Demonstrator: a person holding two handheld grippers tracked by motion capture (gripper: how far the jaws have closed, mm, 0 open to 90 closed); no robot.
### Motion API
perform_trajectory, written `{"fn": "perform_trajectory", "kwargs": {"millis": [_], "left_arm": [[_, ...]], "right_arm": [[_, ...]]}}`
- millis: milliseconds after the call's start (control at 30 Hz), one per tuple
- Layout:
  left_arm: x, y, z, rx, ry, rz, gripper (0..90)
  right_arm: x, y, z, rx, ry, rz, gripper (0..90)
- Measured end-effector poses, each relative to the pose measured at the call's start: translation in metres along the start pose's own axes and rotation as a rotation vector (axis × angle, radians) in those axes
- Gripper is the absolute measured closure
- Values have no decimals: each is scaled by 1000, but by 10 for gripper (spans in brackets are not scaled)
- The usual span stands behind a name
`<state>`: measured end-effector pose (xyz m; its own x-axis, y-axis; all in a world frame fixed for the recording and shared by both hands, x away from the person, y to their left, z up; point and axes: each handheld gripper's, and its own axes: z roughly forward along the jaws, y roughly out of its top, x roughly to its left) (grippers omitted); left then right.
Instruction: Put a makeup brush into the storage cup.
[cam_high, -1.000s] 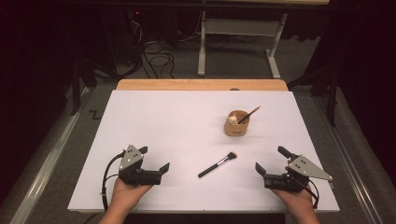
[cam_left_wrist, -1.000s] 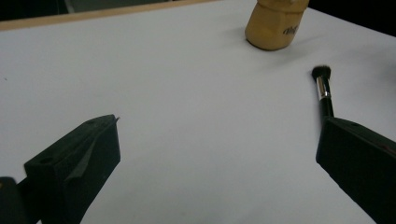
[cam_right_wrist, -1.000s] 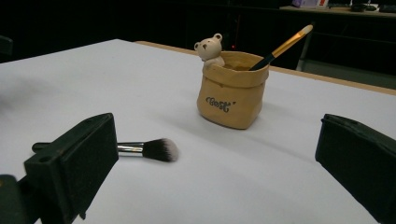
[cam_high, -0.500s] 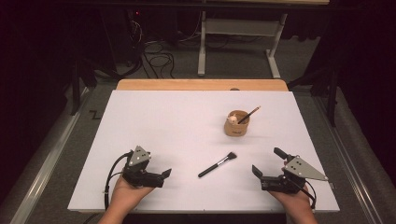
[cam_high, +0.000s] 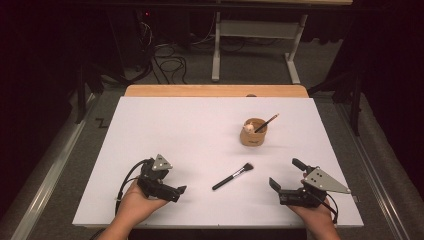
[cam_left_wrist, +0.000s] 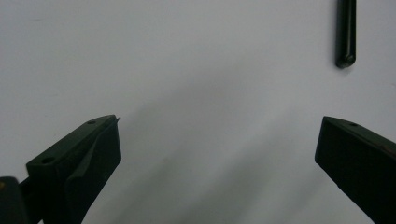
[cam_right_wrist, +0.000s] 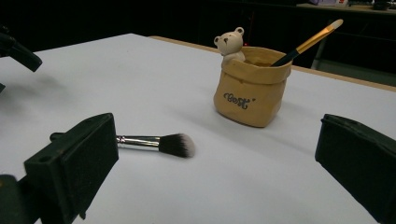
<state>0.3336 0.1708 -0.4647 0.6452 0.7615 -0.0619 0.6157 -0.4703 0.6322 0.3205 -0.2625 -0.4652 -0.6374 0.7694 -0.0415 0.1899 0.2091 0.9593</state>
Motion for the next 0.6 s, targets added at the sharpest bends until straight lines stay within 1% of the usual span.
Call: {"fn": "perform_trajectory", "kwargs": {"millis": [67, 133, 200, 233, 333, 433, 500, 600], "left_arm": [[-1, 3, 0, 30, 1, 14, 14], [-1, 6, 0, 56, -15, 18, 15], [0, 9, 0, 82, -17, 25, 15], [0, 11, 0, 107, -20, 35, 17], [-1, 14, 1, 161, -4, 56, 25], [1, 17, 2, 197, -14, 54, 33], [1, 19, 3, 215, -16, 52, 37], [2, 22, 4, 260, -25, 61, 37]], "right_arm": [[0, 0, 0, -2, 2, 2, 2], [0, 0, 0, -4, 0, 2, 2], [-1, 0, 0, -4, 0, 5, 2], [-1, 0, -1, -3, 1, 5, 2], [-1, 0, -1, -3, 3, 6, 2], [-1, 0, 0, 0, 2, 12, 2], [-1, 0, 0, 0, 7, 7, 2], [1, 0, 0, 3, 11, 12, 3]]}}
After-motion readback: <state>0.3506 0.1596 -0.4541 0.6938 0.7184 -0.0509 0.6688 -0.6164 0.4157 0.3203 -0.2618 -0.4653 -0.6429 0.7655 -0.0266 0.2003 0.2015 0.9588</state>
